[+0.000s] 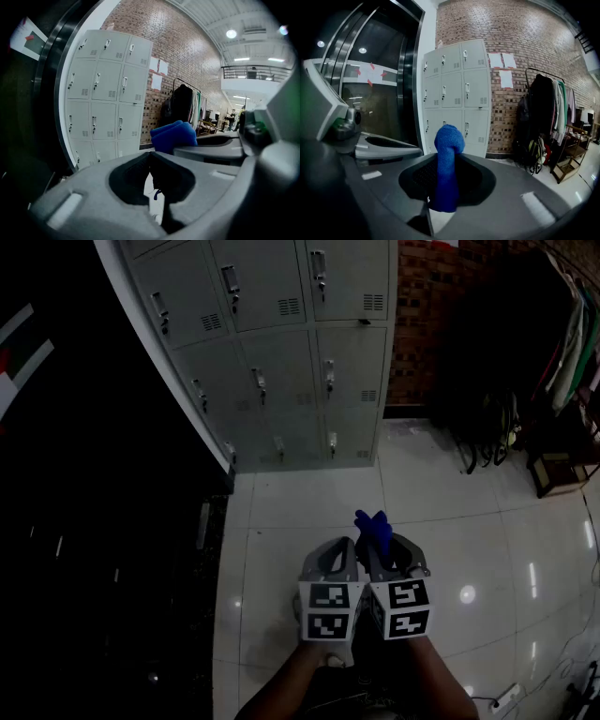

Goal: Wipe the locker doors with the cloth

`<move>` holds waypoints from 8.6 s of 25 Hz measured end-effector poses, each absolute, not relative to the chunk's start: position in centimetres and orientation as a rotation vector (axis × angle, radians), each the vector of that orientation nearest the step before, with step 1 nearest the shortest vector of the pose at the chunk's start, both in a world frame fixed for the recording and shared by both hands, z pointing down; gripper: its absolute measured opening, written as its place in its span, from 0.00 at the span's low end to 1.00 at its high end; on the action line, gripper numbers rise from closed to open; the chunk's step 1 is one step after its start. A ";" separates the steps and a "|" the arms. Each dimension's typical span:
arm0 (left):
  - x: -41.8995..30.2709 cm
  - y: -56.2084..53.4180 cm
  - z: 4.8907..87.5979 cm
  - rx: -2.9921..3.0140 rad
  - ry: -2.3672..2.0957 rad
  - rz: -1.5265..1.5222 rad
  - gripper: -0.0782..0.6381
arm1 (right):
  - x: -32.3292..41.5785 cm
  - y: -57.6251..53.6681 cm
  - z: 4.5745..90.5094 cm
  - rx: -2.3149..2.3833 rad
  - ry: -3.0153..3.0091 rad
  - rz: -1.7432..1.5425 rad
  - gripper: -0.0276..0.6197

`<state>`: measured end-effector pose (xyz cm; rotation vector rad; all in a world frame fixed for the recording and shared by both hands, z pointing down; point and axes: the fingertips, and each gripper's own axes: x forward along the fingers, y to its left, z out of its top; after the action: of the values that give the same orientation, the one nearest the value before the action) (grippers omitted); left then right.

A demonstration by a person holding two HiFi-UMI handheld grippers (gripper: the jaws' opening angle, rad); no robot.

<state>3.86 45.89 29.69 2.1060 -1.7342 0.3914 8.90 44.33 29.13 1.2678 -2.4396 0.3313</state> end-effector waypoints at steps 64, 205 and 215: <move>-18.0 -12.9 29.7 2.147 -1.803 0.400 0.11 | -15.4 -19.7 26.2 1.270 -2.694 0.018 0.17; -17.3 -16.5 44.9 2.059 -1.861 0.350 0.11 | -12.6 -20.9 45.9 1.342 -2.685 0.094 0.17; -11.8 -16.6 45.3 2.060 -1.861 0.357 0.11 | -4.9 -22.3 46.7 1.392 -2.653 0.080 0.17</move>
<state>-11.79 -16.57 45.33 2.0600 -1.8611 0.3572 -4.90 -22.26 46.72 1.3917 -2.6534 0.0799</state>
